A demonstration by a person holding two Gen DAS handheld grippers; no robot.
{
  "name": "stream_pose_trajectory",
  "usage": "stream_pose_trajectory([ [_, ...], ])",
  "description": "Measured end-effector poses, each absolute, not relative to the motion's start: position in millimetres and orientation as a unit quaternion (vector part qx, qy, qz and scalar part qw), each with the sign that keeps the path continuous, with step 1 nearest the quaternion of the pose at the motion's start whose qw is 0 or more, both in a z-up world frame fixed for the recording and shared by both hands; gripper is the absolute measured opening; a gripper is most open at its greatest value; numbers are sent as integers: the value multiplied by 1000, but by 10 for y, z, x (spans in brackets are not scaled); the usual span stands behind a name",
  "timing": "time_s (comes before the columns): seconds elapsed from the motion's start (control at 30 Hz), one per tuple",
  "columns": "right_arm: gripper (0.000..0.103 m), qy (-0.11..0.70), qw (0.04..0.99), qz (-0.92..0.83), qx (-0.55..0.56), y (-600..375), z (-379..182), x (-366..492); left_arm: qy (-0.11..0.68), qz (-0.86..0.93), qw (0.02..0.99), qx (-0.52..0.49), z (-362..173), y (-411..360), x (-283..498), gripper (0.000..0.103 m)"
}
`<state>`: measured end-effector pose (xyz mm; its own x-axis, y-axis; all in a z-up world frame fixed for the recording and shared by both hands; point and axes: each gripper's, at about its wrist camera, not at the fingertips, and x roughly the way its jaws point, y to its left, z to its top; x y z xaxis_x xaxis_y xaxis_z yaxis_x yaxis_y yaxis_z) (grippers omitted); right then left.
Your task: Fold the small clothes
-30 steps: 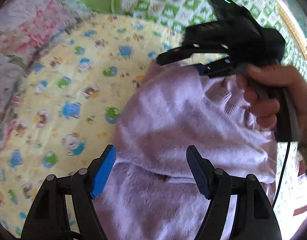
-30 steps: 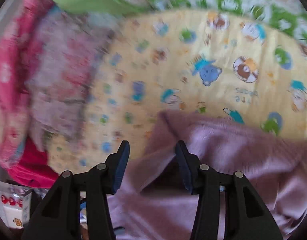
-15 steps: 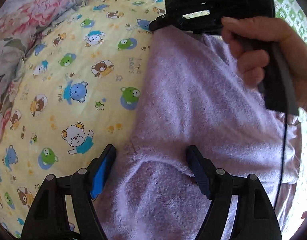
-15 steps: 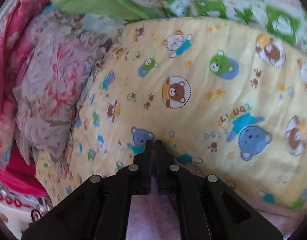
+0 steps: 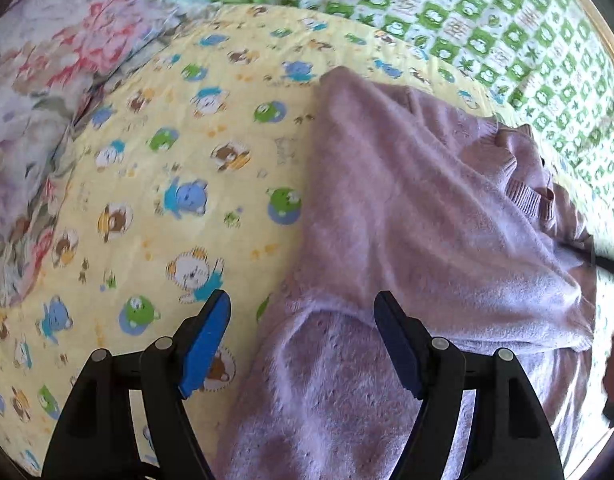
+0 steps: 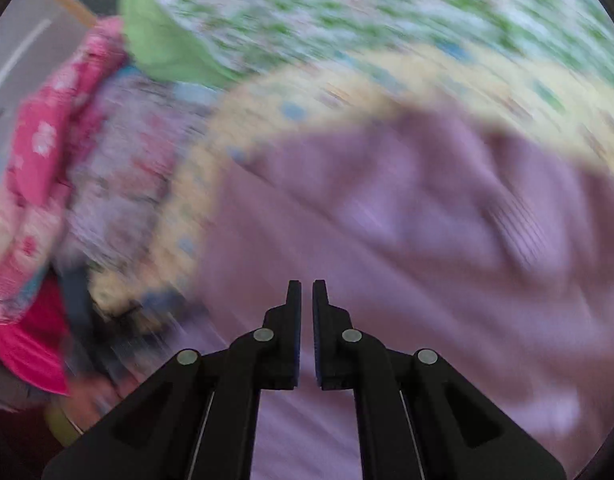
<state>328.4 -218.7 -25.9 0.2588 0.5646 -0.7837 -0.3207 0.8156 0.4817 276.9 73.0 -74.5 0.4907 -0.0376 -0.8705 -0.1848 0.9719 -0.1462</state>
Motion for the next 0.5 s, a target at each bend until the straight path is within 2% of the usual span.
stream_pose_trajectory([
  [0.13, 6, 560, 804, 151, 130, -3023, -575, 2981, 529, 64, 844, -58, -919, 666, 2963, 77],
  [0.2, 6, 559, 815, 71, 137, -3403, -642, 2920, 532, 62, 843, -51, -971, 698, 2962, 82],
  [0.27, 6, 534, 821, 49, 195, -3736, -580, 2819, 533, 64, 843, -40, -921, 699, 2946, 83],
  [0.4, 7, 496, 842, 20, 209, -3993, -257, 2495, 526, 53, 848, -32, -714, 684, 2759, 82],
  [0.5, 24, 491, 842, 31, 220, -4072, -130, 2219, 527, 35, 848, -34, -625, 709, 2427, 82],
])
